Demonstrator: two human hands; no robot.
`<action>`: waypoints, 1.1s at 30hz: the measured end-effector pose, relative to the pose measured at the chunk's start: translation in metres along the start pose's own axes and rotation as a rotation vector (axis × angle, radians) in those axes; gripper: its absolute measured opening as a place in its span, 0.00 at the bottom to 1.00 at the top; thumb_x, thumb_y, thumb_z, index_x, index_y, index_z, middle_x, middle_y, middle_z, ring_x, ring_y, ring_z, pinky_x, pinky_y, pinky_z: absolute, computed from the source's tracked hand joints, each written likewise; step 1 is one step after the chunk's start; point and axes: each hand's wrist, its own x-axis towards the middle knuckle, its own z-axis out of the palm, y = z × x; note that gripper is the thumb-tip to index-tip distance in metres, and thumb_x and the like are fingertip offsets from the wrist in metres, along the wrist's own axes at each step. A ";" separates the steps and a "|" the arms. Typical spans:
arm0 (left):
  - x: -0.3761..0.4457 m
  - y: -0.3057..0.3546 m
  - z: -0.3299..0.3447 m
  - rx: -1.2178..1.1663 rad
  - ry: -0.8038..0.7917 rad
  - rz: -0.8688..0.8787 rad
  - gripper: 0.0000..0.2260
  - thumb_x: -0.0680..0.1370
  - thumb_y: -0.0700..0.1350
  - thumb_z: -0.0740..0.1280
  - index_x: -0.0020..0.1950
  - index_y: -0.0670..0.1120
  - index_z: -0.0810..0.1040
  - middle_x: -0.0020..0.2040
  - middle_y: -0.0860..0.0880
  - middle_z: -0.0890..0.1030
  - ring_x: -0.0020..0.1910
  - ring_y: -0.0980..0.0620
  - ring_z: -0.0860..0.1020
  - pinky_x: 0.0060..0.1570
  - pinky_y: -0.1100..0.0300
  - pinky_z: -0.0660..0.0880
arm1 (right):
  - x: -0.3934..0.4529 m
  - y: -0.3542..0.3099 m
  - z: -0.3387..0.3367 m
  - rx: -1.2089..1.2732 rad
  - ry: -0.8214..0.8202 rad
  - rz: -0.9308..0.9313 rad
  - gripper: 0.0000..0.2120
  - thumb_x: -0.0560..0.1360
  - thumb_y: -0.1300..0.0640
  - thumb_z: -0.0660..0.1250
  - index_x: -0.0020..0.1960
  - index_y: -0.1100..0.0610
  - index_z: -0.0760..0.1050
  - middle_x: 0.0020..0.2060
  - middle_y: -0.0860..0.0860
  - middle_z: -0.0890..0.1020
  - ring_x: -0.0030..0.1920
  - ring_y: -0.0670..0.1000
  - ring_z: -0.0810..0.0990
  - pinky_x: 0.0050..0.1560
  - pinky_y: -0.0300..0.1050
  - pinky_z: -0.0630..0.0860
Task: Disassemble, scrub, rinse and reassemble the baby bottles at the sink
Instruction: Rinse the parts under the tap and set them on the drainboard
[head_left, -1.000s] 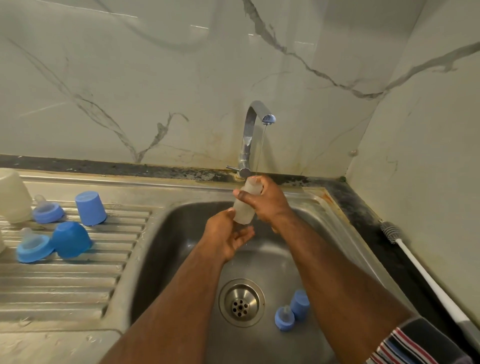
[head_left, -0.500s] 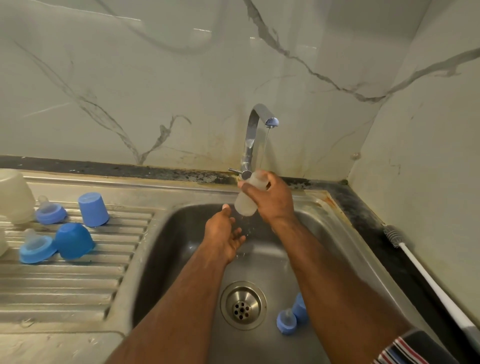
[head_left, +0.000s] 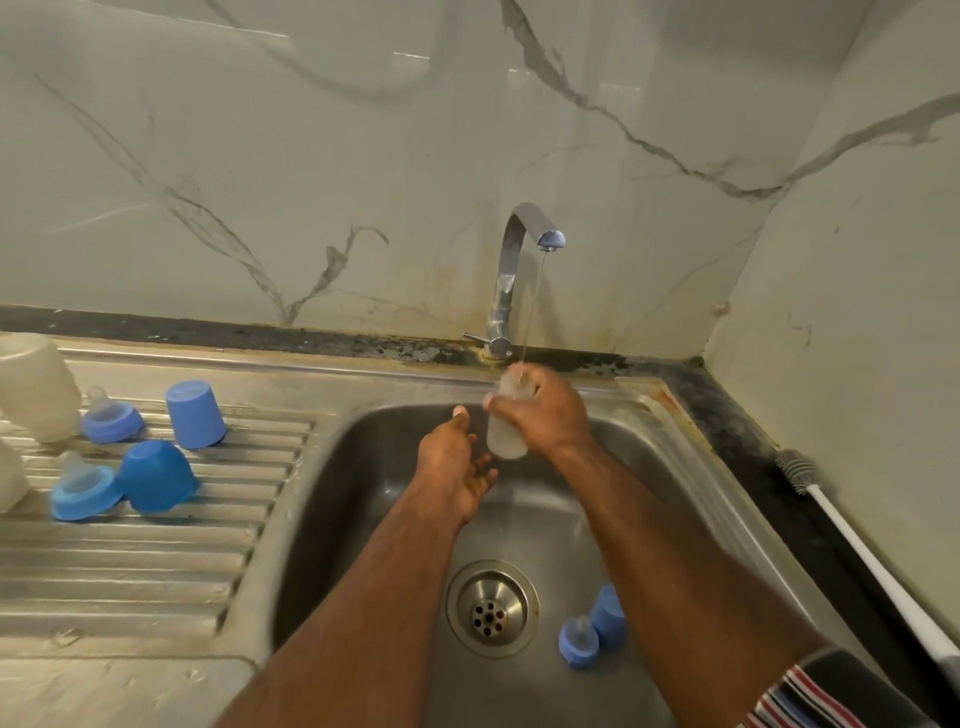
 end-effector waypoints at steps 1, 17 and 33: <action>0.001 0.001 0.000 -0.006 0.004 0.002 0.16 0.85 0.51 0.62 0.68 0.44 0.75 0.62 0.46 0.77 0.59 0.42 0.77 0.56 0.47 0.78 | 0.004 -0.002 -0.001 0.103 0.058 0.025 0.22 0.70 0.48 0.78 0.61 0.50 0.76 0.51 0.47 0.80 0.50 0.50 0.79 0.51 0.46 0.77; -0.002 -0.003 0.004 0.036 -0.113 0.295 0.20 0.79 0.33 0.69 0.67 0.49 0.74 0.59 0.43 0.79 0.58 0.43 0.82 0.57 0.47 0.82 | 0.012 0.008 0.007 0.841 0.035 0.557 0.11 0.82 0.55 0.62 0.60 0.60 0.75 0.52 0.61 0.82 0.47 0.58 0.82 0.37 0.48 0.80; -0.002 -0.001 0.001 -0.018 -0.120 0.137 0.14 0.85 0.40 0.60 0.70 0.47 0.75 0.60 0.42 0.81 0.58 0.43 0.82 0.55 0.51 0.82 | 0.005 0.000 -0.016 0.522 -0.119 0.295 0.21 0.74 0.52 0.75 0.64 0.54 0.74 0.57 0.54 0.80 0.54 0.55 0.81 0.47 0.51 0.84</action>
